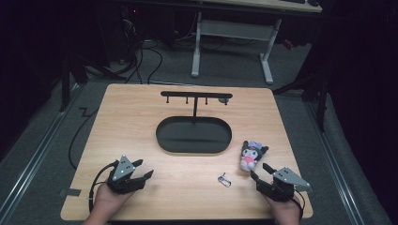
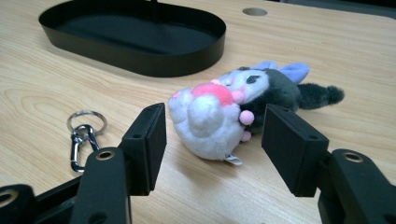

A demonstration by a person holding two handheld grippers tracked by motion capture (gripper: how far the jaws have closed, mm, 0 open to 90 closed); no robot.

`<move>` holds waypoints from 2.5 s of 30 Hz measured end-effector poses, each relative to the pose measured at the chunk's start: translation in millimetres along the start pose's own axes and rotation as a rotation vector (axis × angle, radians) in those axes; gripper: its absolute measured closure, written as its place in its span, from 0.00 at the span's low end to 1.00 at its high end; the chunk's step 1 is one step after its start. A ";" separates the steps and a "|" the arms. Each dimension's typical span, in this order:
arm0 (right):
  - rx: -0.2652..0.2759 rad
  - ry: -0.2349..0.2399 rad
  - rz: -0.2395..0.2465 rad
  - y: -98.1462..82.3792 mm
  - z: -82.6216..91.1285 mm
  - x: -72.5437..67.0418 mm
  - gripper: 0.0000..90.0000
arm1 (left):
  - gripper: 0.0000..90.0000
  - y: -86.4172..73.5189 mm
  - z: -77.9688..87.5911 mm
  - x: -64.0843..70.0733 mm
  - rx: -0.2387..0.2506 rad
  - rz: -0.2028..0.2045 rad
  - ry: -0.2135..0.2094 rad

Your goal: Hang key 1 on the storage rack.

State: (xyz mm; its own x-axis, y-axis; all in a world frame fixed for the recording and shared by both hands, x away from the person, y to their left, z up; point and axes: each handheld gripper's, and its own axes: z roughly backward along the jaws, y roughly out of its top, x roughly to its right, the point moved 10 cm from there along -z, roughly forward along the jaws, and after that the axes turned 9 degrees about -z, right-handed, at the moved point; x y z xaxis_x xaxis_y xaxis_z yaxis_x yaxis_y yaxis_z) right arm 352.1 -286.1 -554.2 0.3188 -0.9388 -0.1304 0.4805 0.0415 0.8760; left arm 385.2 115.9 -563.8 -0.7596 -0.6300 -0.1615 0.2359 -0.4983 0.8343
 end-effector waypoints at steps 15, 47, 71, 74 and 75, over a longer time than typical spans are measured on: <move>-0.015 0.005 -0.043 -5.2 1.6 5.6 0.44 | 0.46 1.3 -5.0 3.7 -0.009 -0.008 -0.017; -0.028 0.062 -0.045 5.9 -5.7 -15.0 0.48 | 0.46 -7.6 3.0 1.5 -0.029 0.002 -0.003; -0.194 0.136 0.001 0.1 -52.5 -43.8 1.00 | 0.46 -29.4 33.9 -9.4 -0.042 0.064 0.078; -0.195 0.119 -0.018 -2.2 -50.2 -36.8 1.00 | 0.46 -26.3 29.6 -7.1 -0.041 0.052 0.064; -0.192 0.111 -0.025 -2.6 -48.6 -34.2 1.00 | 0.46 -24.9 28.1 -6.6 -0.039 0.047 0.061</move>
State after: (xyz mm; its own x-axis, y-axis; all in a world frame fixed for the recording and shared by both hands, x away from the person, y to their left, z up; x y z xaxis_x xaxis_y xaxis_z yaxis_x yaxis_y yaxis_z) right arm 379.6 -237.6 -574.6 0.3873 -0.8976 -0.2106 0.6331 0.0929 0.7685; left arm 367.3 149.2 -568.7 -0.7093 -0.6875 -0.1555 0.2945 -0.4894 0.8208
